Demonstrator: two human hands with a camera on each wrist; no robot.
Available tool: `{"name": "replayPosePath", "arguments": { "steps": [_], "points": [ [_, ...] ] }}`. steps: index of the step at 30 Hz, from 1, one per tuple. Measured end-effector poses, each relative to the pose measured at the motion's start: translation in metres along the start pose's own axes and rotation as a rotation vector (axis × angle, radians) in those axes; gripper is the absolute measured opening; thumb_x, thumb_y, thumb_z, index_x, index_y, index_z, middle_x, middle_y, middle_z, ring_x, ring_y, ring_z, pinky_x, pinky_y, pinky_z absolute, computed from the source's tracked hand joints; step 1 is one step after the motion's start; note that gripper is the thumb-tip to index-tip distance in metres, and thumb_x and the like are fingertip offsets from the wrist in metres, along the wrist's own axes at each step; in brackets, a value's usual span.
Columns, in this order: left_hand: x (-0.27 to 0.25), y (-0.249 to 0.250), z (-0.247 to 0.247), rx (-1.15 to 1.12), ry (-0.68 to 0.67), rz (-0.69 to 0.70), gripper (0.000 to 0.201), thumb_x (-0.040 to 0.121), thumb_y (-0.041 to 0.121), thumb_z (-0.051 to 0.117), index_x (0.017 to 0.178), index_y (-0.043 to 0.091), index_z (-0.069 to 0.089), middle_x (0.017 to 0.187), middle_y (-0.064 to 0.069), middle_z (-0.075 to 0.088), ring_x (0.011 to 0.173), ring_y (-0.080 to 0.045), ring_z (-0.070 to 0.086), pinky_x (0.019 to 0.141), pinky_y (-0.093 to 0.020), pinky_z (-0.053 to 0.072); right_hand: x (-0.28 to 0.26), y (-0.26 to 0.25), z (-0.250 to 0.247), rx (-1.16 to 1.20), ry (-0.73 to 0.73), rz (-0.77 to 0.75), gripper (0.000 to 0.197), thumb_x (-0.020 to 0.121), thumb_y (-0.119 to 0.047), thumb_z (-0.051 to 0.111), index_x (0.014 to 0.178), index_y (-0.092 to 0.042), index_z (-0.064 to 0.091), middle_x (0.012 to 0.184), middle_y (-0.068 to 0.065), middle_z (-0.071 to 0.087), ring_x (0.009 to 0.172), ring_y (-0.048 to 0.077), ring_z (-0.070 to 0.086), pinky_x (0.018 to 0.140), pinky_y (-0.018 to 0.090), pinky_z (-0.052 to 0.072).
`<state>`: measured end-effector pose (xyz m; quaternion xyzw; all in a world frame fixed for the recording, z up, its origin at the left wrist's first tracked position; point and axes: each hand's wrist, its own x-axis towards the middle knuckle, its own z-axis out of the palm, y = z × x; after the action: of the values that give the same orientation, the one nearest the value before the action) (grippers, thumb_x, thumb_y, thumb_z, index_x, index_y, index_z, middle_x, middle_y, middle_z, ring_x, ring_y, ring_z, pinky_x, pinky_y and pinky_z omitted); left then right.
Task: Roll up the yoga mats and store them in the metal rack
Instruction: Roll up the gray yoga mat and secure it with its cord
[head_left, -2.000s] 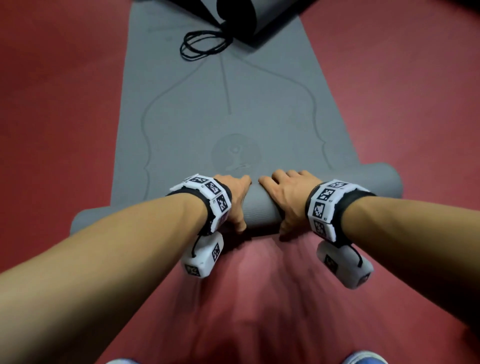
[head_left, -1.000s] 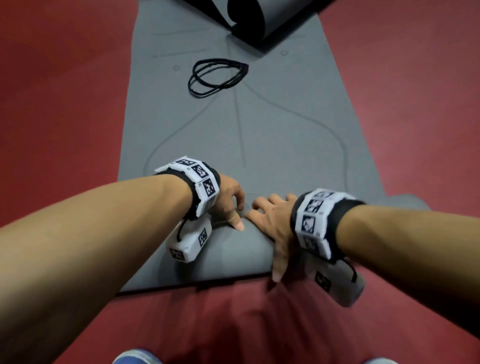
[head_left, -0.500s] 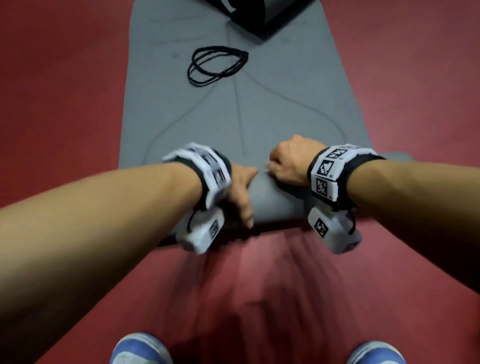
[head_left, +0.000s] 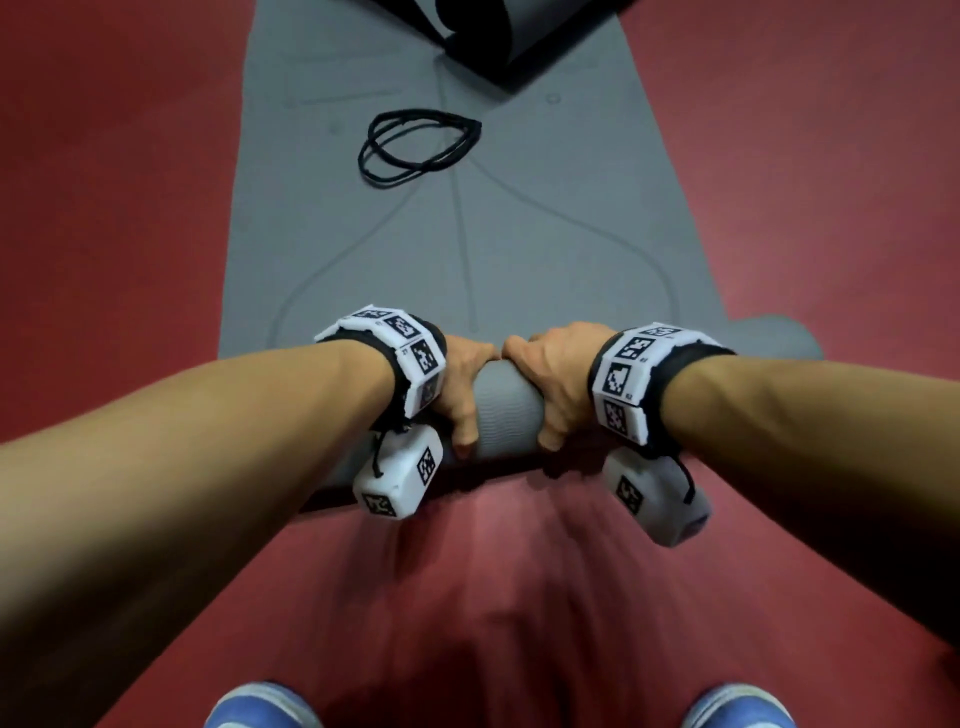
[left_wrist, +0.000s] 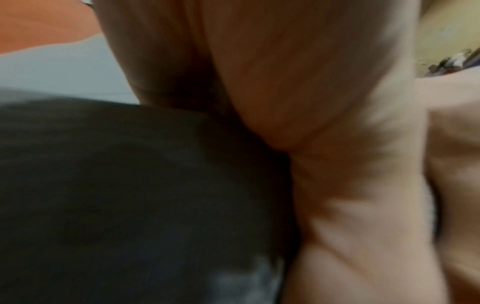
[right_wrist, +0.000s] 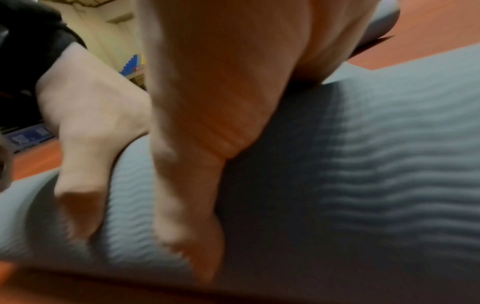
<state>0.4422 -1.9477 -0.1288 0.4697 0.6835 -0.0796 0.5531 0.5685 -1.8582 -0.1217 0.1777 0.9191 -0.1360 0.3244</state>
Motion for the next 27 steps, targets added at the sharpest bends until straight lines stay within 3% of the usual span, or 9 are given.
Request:
{"name": "replayPosePath", "arguments": {
  "steps": [4, 9, 11, 14, 16, 18, 20, 22, 27],
  "points": [
    [0.002, -0.003, 0.025, -0.209, -0.388, -0.038, 0.088, 0.044, 0.005, 0.091, 0.126, 0.012, 0.058, 0.116, -0.014, 0.07, 0.11, -0.033, 0.067, 0.093, -0.059, 0.052, -0.002, -0.004, 0.014, 0.222, -0.345, -0.072, 0.067, 0.046, -0.032, 0.094, 0.104, -0.02, 0.064, 0.086, -0.001, 0.073, 0.08, 0.02, 0.072, 0.071, 0.037, 0.061],
    [-0.009, 0.01, 0.013, 0.019, -0.203, -0.062, 0.076, 0.06, 0.013, 0.091, 0.124, 0.023, 0.053, 0.113, 0.003, 0.068, 0.105, -0.018, 0.066, 0.089, -0.041, 0.058, 0.003, 0.005, 0.014, 0.45, -0.547, -0.03, 0.056, 0.051, -0.022, 0.094, 0.102, -0.012, 0.072, 0.094, 0.006, 0.076, 0.09, 0.026, 0.073, 0.084, 0.048, 0.059],
    [-0.012, 0.016, 0.013, 0.151, -0.083, -0.036, 0.069, 0.065, 0.018, 0.087, 0.124, 0.021, 0.052, 0.112, 0.001, 0.066, 0.103, -0.018, 0.064, 0.088, -0.036, 0.057, 0.004, 0.011, 0.009, 0.401, -0.466, 0.009, 0.074, 0.05, -0.03, 0.095, 0.115, -0.016, 0.063, 0.103, 0.0, 0.074, 0.095, 0.021, 0.071, 0.088, 0.042, 0.058],
    [-0.008, 0.017, 0.014, 0.304, 0.194, -0.004, 0.054, 0.077, 0.019, 0.069, 0.127, 0.017, 0.049, 0.119, -0.009, 0.064, 0.108, -0.029, 0.06, 0.093, -0.038, 0.052, 0.007, 0.031, -0.009, 0.357, -0.093, 0.096, 0.082, 0.059, -0.038, 0.09, 0.13, -0.027, 0.05, 0.119, -0.006, 0.06, 0.108, 0.02, 0.061, 0.093, 0.03, 0.048],
    [-0.006, 0.014, 0.001, 0.316, 0.4, 0.037, 0.049, 0.086, 0.016, 0.055, 0.134, 0.015, 0.045, 0.129, -0.013, 0.058, 0.117, -0.033, 0.055, 0.098, -0.042, 0.047, 0.011, 0.047, -0.024, 0.379, 0.181, 0.139, 0.051, 0.076, -0.025, 0.078, 0.123, -0.028, 0.058, 0.115, -0.001, 0.062, 0.109, 0.024, 0.06, 0.086, 0.027, 0.045],
    [-0.008, 0.014, -0.013, 0.329, 0.552, 0.012, 0.037, 0.093, 0.031, 0.052, 0.127, 0.017, 0.046, 0.123, -0.013, 0.059, 0.11, -0.036, 0.056, 0.091, -0.043, 0.048, 0.014, 0.058, -0.027, 0.263, 0.25, 0.146, 0.027, 0.085, -0.016, 0.063, 0.109, -0.029, 0.068, 0.11, 0.002, 0.068, 0.105, 0.027, 0.062, 0.086, 0.029, 0.047],
    [-0.012, 0.012, -0.009, 0.37, 0.462, -0.028, 0.055, 0.088, 0.066, 0.049, 0.111, 0.016, 0.047, 0.102, -0.011, 0.06, 0.092, -0.035, 0.057, 0.078, -0.037, 0.046, 0.016, 0.058, -0.018, 0.187, 0.211, 0.154, 0.026, 0.088, -0.015, 0.055, 0.103, -0.03, 0.071, 0.109, 0.003, 0.07, 0.104, 0.028, 0.063, 0.088, 0.031, 0.05],
    [-0.016, 0.01, 0.008, 0.409, 0.285, -0.011, 0.089, 0.062, 0.087, 0.06, 0.109, 0.014, 0.038, 0.098, -0.007, 0.056, 0.087, -0.032, 0.058, 0.078, -0.036, 0.048, 0.017, 0.056, -0.011, 0.152, 0.203, 0.168, 0.03, 0.086, -0.015, 0.052, 0.102, -0.032, 0.071, 0.108, 0.005, 0.07, 0.102, 0.031, 0.063, 0.088, 0.033, 0.052],
    [-0.006, 0.0, 0.011, 0.469, 0.306, -0.016, 0.098, 0.05, 0.054, 0.089, 0.121, 0.014, 0.036, 0.115, -0.012, 0.056, 0.102, -0.034, 0.061, 0.088, -0.045, 0.053, 0.018, 0.046, -0.019, 0.211, 0.185, 0.177, 0.024, 0.085, -0.043, 0.06, 0.105, -0.031, 0.067, 0.111, 0.004, 0.069, 0.1, 0.03, 0.063, 0.091, 0.039, 0.053]
  ]
}}
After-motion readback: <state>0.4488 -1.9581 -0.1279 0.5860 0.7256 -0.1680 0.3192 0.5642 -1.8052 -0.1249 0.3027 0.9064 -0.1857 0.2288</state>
